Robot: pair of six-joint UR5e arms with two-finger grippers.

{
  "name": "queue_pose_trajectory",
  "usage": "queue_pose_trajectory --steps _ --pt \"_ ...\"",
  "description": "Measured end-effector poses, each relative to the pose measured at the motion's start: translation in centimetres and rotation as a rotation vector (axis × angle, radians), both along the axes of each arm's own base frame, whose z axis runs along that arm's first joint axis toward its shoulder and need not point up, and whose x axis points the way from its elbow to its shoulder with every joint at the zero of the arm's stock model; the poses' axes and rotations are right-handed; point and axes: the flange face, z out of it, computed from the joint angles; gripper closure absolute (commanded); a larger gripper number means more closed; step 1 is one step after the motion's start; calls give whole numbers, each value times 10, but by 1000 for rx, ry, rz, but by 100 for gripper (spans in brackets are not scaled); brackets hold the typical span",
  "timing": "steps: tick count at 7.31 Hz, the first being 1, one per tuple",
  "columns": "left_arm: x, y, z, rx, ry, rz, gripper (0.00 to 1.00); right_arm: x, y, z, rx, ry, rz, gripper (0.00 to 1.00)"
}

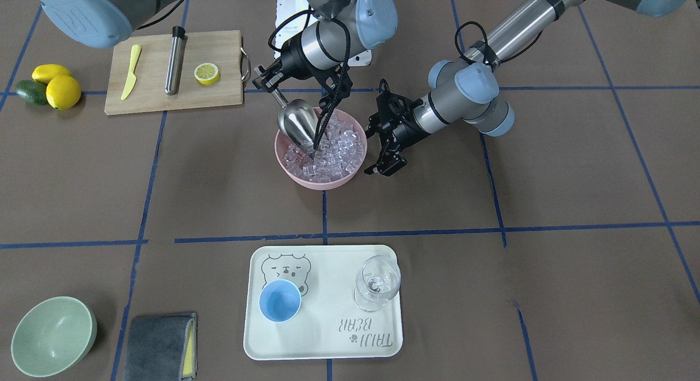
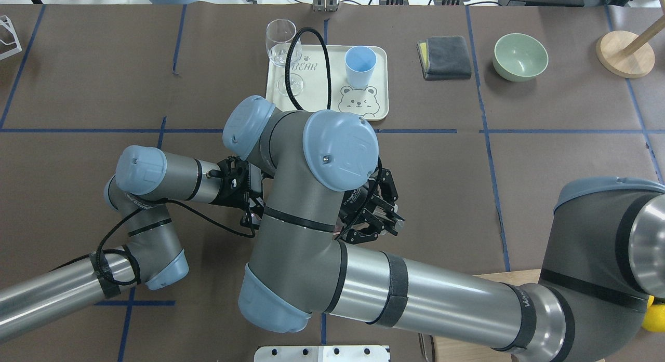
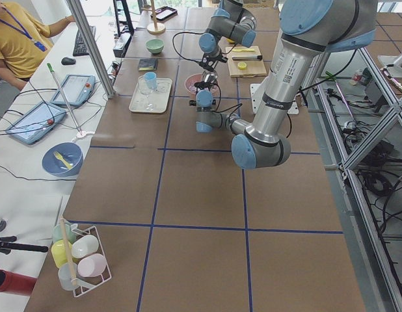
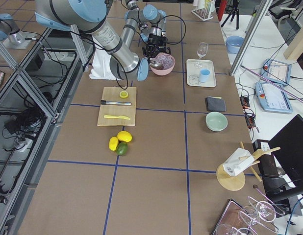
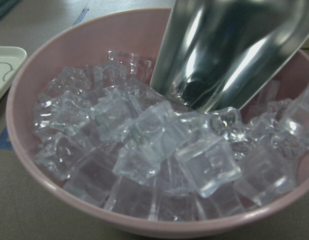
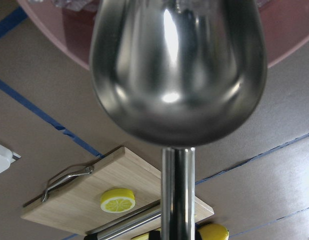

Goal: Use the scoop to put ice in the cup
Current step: 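Lower the scoop into the ice cubes while the left gripper holds the bowl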

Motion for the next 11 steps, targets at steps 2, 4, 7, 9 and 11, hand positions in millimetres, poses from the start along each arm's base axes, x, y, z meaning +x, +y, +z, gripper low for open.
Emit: queue_pose_trajectory --steps 2,4,7,9,11 --pt "0 0 0 0 0 0 0 -6 -2 7 18 -36 13 100" --pt "0 1 0 0 0 1 0 -10 -5 20 37 -78 27 100" --pt "2 -2 -4 3 3 -21 0 12 4 50 78 -160 39 100" --pt "2 -2 -5 4 4 -29 0 16 5 59 103 -220 54 100" --pt "3 -2 -5 4 5 -29 0 22 7 75 130 -293 81 100"
